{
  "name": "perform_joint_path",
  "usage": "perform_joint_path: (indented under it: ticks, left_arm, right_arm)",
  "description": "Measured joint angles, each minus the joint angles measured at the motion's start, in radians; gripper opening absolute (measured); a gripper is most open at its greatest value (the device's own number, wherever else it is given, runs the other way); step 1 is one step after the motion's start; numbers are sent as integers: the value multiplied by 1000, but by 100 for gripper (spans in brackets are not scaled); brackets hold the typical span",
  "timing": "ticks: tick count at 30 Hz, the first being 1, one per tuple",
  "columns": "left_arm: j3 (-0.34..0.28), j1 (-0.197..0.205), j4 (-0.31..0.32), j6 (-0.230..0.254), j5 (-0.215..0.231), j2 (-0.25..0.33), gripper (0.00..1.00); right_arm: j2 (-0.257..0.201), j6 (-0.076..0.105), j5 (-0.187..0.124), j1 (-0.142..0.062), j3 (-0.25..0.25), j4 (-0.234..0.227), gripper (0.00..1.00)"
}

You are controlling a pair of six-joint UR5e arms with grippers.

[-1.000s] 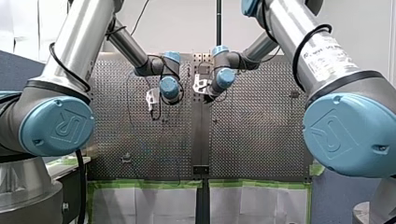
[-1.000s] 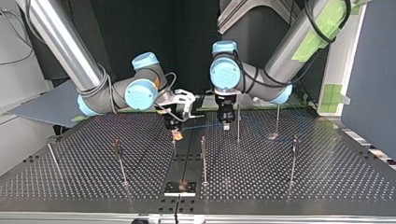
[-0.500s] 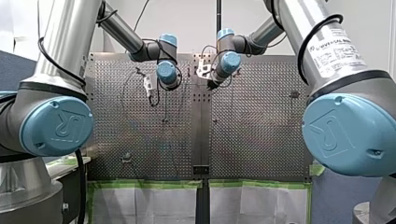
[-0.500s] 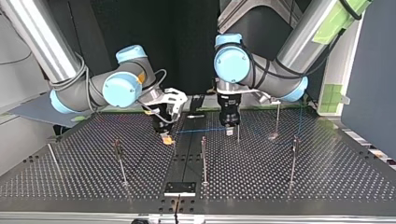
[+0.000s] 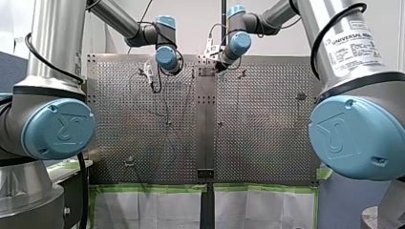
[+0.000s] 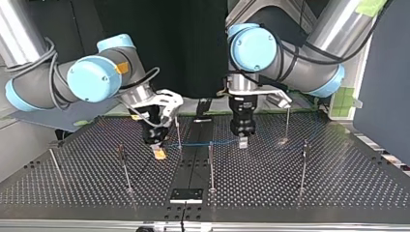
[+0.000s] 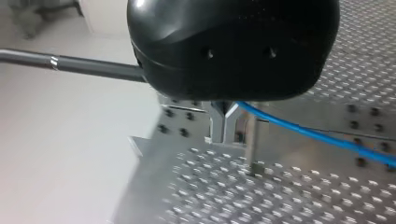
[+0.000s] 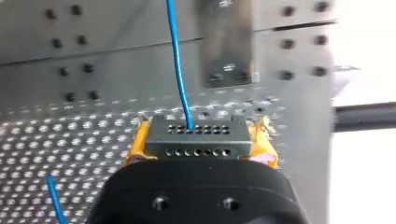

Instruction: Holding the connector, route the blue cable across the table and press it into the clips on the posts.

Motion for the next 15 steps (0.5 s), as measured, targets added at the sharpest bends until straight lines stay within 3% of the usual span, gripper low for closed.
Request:
perform_joint_path:
  ticks: [4, 11, 15]
  left_arm:
    - [0, 4, 8, 0, 28, 8, 0]
    - [0, 6, 28, 1, 65, -42, 0]
    - [1, 9, 40, 2, 72, -71, 0]
  right_arm:
    - [-35, 7, -16, -5, 0, -1, 0]
    - [-97, 10, -26, -9, 0, -2, 0]
    - [-107, 11, -27, -9, 1, -1, 0]
